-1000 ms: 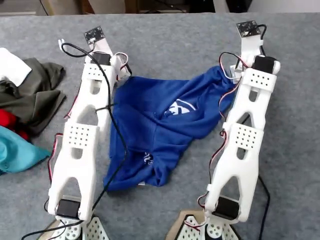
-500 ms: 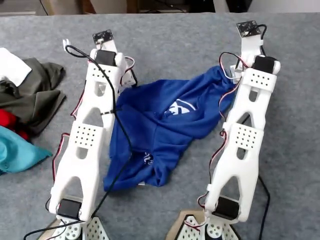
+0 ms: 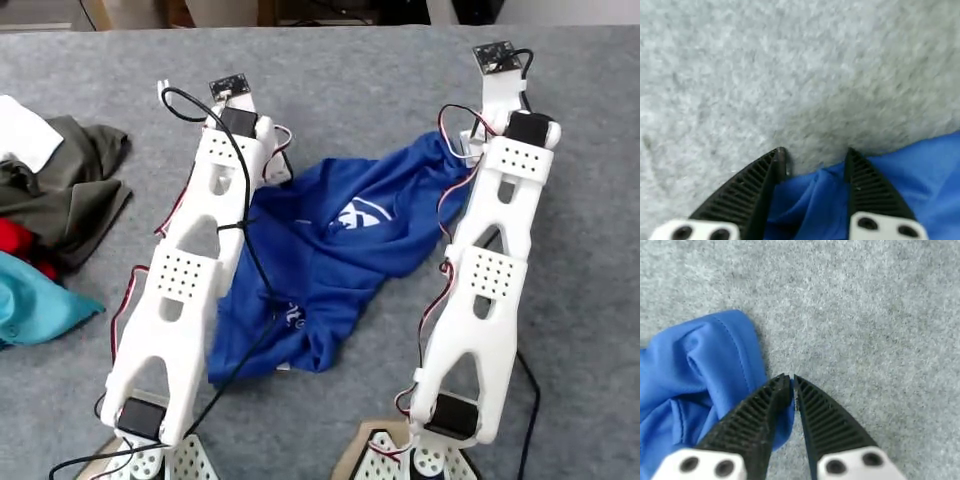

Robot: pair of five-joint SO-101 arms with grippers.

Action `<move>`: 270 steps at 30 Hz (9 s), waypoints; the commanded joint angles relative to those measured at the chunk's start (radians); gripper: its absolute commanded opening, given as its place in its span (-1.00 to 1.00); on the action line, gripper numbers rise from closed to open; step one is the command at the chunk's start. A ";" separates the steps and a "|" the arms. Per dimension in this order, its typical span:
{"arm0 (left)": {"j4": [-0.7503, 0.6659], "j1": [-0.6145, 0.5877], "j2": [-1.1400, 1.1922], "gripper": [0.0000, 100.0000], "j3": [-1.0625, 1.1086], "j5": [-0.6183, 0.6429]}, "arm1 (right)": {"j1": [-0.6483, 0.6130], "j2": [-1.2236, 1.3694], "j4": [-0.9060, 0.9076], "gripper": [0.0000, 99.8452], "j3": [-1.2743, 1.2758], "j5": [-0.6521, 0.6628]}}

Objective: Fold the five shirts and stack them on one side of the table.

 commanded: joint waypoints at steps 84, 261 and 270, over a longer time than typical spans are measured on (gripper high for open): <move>-0.112 -0.106 0.070 -0.69 -0.192 0.092 | 0.001 -0.004 -0.020 -0.99 -0.035 0.000; 0.020 0.528 -0.031 -0.66 -0.379 0.288 | 0.800 -0.470 -0.933 -0.99 1.110 0.391; 0.098 0.655 0.033 -0.65 -0.226 0.293 | 0.802 -0.467 -0.928 -0.99 1.069 0.391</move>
